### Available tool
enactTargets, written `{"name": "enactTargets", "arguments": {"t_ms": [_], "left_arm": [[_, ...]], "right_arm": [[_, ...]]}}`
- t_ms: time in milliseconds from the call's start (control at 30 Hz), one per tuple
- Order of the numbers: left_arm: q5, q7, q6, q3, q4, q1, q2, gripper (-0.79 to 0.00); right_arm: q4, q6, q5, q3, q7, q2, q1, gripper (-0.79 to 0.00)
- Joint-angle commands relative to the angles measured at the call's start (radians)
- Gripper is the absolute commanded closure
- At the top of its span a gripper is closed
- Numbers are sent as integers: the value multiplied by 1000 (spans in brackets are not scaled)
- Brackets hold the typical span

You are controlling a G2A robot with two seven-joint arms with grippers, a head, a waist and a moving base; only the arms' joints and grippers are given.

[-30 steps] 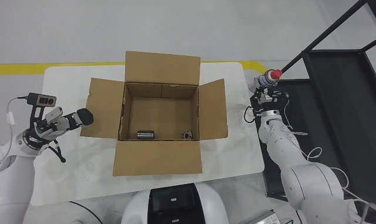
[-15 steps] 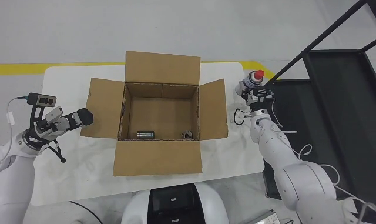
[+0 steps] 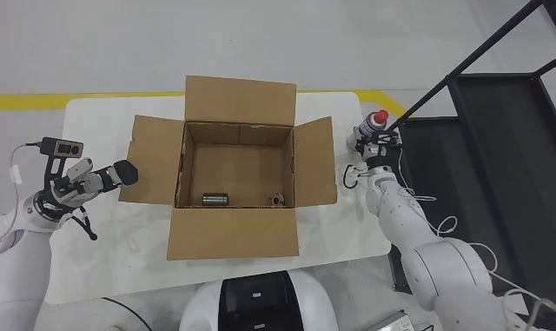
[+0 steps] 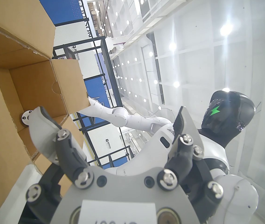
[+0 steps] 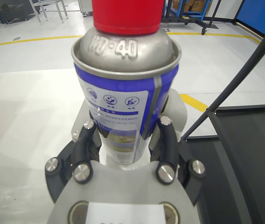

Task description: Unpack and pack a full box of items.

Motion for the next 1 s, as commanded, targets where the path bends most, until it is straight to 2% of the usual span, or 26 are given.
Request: {"name": "enactTargets", "arguments": {"t_ms": [0, 333, 367, 400, 467, 500, 533, 567, 767, 967], "left_arm": [[0, 0, 0, 0, 0, 0, 0, -785], [0, 0, 0, 0, 0, 0, 0, -785], [0, 0, 0, 0, 0, 0, 0, -785], [0, 0, 0, 0, 0, 0, 0, -785], [0, 0, 0, 0, 0, 0, 0, -785], [0, 0, 0, 0, 0, 0, 0, -785], [0, 0, 0, 0, 0, 0, 0, -785], [0, 0, 0, 0, 0, 0, 0, -785], [0, 0, 0, 0, 0, 0, 0, -785], [0, 0, 0, 0, 0, 0, 0, -785]], "right_arm": [[1, 2, 2, -2, 3, -1, 0, 0], [8, 28, 11, -10, 27, -6, -2, 0], [8, 29, 11, -11, 28, -6, -3, -22], [9, 29, 11, -13, 30, -7, -4, -160], [9, 32, 7, -16, 29, -7, -5, -311], [10, 34, 7, -17, 27, -7, -7, -499], [10, 34, 7, -18, 26, -7, -7, -754], [10, 36, 4, -20, 23, -6, -8, -785], [7, 39, 1, -24, 0, -3, -15, -785], [-7, 32, -3, -28, -81, 0, -34, -785]]}}
